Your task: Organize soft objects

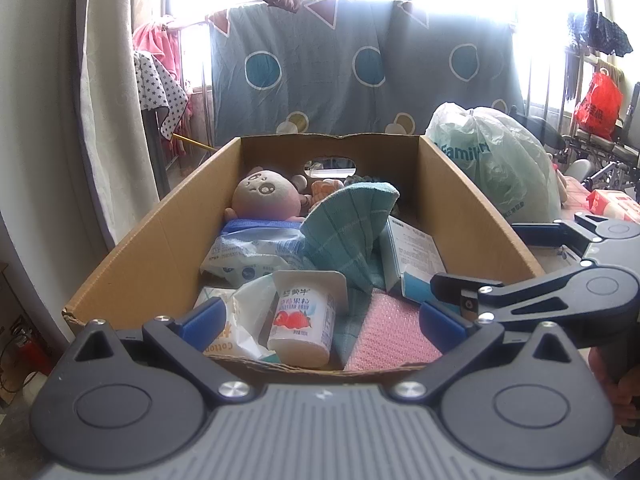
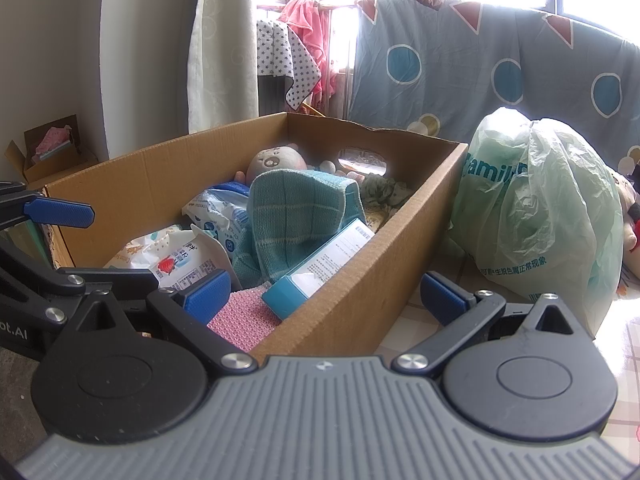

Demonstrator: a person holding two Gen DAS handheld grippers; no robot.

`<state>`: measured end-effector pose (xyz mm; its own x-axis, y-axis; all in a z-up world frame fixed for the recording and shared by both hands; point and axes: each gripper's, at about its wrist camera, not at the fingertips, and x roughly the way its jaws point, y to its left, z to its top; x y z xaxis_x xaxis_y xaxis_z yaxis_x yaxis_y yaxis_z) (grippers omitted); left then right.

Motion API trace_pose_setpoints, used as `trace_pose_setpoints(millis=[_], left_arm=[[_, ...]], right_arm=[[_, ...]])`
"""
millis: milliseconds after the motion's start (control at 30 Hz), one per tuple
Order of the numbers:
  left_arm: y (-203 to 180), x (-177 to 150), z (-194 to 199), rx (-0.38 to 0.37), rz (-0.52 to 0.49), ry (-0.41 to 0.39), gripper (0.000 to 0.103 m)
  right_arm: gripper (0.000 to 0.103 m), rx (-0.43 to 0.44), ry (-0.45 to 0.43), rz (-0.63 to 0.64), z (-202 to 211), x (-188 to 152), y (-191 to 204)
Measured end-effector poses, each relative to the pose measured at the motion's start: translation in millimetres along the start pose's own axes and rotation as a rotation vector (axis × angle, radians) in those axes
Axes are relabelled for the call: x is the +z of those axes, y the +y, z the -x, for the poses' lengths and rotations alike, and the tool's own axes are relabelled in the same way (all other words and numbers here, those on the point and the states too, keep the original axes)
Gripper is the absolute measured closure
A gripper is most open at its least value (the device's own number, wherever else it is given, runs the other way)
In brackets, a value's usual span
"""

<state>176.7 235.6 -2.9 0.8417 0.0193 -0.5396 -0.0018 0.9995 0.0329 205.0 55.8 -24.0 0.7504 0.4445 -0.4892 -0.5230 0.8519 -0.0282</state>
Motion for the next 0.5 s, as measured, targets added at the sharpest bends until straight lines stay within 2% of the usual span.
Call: trace_pose_setpoints(millis=[500], left_arm=[[0.7, -1.9, 1.3, -0.004, -0.001, -0.008, 0.000]], right_arm=[[0.001, -0.004, 0.003, 0.001, -0.5, 0.6, 1.4]])
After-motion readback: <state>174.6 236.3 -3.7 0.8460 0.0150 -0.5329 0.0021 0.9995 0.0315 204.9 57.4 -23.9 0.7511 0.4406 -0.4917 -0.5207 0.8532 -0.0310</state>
